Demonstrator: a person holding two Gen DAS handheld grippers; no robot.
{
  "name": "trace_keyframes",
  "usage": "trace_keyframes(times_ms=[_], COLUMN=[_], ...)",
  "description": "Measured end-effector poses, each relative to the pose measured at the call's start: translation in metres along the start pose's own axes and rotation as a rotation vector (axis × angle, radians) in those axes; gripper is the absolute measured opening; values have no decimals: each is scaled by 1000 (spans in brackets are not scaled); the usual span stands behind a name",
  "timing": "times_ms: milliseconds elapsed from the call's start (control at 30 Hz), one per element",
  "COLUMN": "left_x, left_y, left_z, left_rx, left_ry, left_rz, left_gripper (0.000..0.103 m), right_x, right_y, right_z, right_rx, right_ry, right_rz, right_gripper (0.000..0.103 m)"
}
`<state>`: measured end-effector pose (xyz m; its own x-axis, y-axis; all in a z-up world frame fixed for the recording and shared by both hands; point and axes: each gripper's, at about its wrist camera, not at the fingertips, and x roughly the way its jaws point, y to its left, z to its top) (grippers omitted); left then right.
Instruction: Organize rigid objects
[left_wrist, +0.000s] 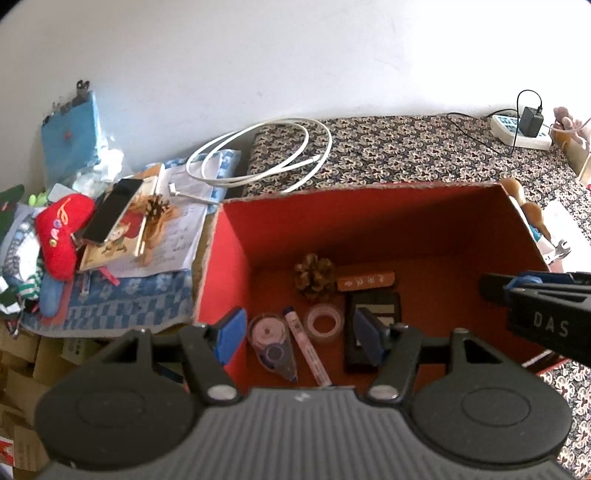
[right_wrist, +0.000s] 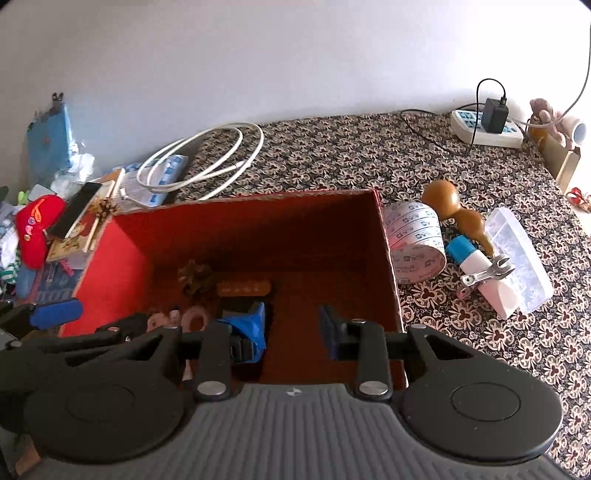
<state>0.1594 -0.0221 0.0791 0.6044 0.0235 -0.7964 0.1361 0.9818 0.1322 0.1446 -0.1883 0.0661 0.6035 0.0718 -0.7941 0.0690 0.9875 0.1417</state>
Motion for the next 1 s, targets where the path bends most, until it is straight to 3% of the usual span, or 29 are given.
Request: trace_keyframes(times_ms=[500,800,1000], left_x=[59,74,77], left_y=[3,2,1], left_z=[12,10,9], left_rx=[11,3,3], left_ry=[42,93,82], left_rz=[5,-1,5], left_gripper=[67,67,67], right_x=[49,65,70], right_y=[4,5,7], right_z=[9,9,7], right_rx=[-20,-36,-52], right_ry=[-6,43,41], right_rz=[9,14,4], right_gripper=[16,16,16])
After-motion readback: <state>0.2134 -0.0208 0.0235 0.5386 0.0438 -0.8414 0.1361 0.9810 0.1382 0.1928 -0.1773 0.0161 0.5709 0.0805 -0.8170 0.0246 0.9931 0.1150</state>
